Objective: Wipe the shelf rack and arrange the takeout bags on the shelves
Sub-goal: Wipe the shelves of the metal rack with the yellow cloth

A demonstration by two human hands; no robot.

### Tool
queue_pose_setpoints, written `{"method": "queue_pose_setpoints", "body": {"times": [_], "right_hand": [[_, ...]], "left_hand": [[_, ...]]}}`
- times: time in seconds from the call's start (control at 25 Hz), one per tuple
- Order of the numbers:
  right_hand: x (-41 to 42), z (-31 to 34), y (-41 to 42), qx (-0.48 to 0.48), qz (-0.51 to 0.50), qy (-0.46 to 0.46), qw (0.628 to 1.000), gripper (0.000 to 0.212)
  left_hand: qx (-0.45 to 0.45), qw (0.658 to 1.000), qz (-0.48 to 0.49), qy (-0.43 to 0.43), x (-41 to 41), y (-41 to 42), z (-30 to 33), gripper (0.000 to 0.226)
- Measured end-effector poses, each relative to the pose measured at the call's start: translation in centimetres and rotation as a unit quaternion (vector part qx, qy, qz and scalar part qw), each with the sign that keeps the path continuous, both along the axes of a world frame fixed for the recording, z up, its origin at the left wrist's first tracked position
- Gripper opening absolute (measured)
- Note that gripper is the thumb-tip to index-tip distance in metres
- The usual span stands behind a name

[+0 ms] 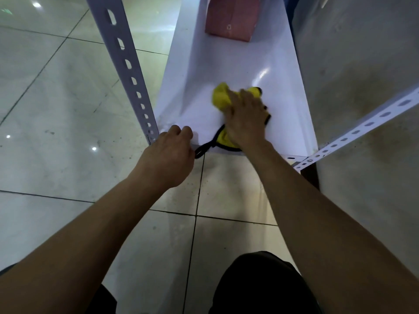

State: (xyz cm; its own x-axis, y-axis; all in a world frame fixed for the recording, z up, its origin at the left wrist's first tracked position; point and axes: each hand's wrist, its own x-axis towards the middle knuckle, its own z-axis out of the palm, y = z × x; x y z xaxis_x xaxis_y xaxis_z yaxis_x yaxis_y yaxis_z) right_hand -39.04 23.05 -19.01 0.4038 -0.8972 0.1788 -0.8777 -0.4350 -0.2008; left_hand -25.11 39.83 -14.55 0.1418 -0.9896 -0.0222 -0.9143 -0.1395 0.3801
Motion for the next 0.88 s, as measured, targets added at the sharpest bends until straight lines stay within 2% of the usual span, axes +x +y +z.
{"method": "queue_pose_setpoints", "body": {"times": [0.12,0.2,0.32,0.44,0.56,0.72,0.8,0.88], "right_hand": [[2.8,-0.1,2.3,0.039,0.159,-0.048,0.985,0.052],[1.6,-0.1,2.9,0.066,0.203,-0.097,0.972,0.051],[-2.6,-0.6,3.6,0.079,0.239,-0.151,0.956,0.049],[-4.6,-0.8,3.6,0.068,0.240,-0.141,0.958,0.053],[-4.2,-0.2,3.7,0.105,0.224,-0.131,0.960,0.063],[-7.7,0.7,5.4,0.141,0.137,-0.197,0.960,0.084],[-9.8,0.7,6.7,0.133,0.106,-0.145,0.975,0.087],[-10.3,0.5,7.6,0.112,0.074,-0.090,0.987,0.077]], "left_hand": [[-0.052,0.998,0.015,0.006,-0.3,-0.1,0.4,0.024],[-0.059,0.998,0.017,0.008,-0.5,-0.2,0.4,0.029],[-0.013,1.000,0.000,-0.004,-0.8,-0.3,-0.2,0.037],[-0.013,1.000,-0.018,-0.007,-1.2,-0.3,-0.3,0.037],[-0.027,1.000,-0.008,0.008,-1.7,-0.9,-0.1,0.032],[-0.044,0.996,0.028,0.066,-2.3,-2.2,0.1,0.030],[-0.040,0.993,0.063,0.089,-2.3,-3.0,-0.1,0.035],[-0.013,0.992,0.093,0.085,-2.2,-3.9,-0.2,0.039]]}}
